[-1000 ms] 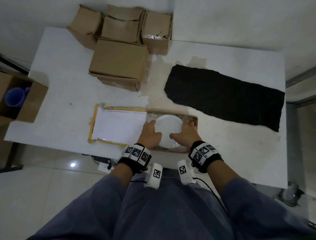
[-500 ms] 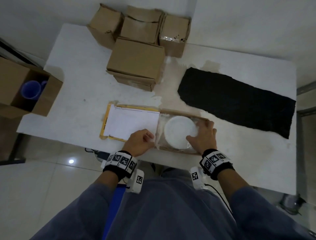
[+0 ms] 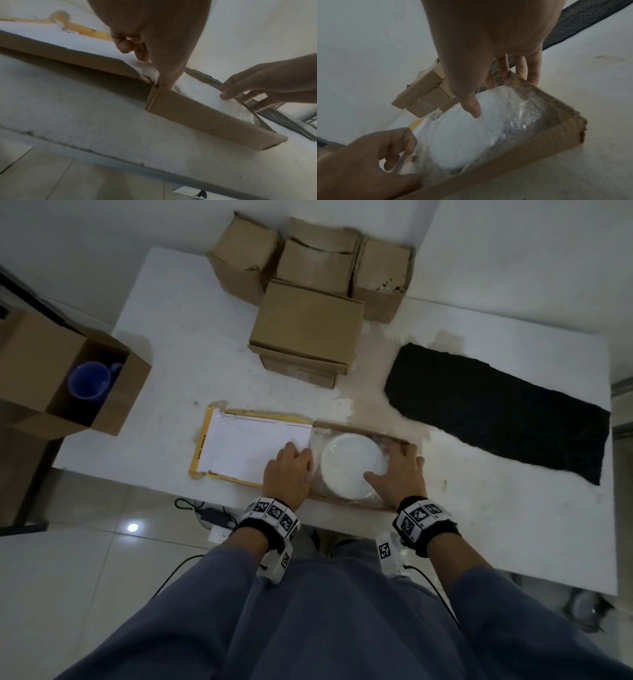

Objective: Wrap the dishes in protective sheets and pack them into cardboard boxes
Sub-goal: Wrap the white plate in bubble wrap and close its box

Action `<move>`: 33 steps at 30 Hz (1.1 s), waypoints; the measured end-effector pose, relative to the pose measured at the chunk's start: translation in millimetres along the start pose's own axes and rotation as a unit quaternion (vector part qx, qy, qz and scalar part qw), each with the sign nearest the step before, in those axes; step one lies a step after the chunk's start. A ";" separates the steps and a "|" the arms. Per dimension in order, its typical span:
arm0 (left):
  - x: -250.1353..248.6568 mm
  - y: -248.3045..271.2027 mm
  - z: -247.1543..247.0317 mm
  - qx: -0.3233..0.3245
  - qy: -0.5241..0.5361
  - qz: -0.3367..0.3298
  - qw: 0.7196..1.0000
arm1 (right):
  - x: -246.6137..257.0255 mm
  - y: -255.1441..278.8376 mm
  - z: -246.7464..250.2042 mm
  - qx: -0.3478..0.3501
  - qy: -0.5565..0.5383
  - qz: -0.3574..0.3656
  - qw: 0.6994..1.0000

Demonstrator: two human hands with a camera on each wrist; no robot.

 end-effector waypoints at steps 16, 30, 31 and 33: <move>61.9 12.2 14.6 -0.018 0.004 0.008 1.000 | 52.5 6.1 -21.5 -0.017 0.072 0.014 0.997; 153.8 45.4 1.5 -0.072 0.706 0.418 0.568 | 207.3 -58.4 -49.7 0.111 -0.016 0.186 0.976; 149.9 43.0 7.8 -0.076 0.706 0.404 0.576 | 212.8 -65.0 -55.8 0.140 -0.008 0.180 0.974; 145.1 43.5 14.8 -0.095 0.691 0.406 0.591 | 219.2 -73.3 -65.3 0.189 0.007 0.171 0.967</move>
Point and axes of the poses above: each hand's wrist, its own y-axis away from the middle knuckle, its own z-axis out of the back of the hand, x = y × z, the point moved 7 cm from there along -y, towards the middle knuckle, and after that the axes turned 3 degrees about x, right-handed, at the moved point
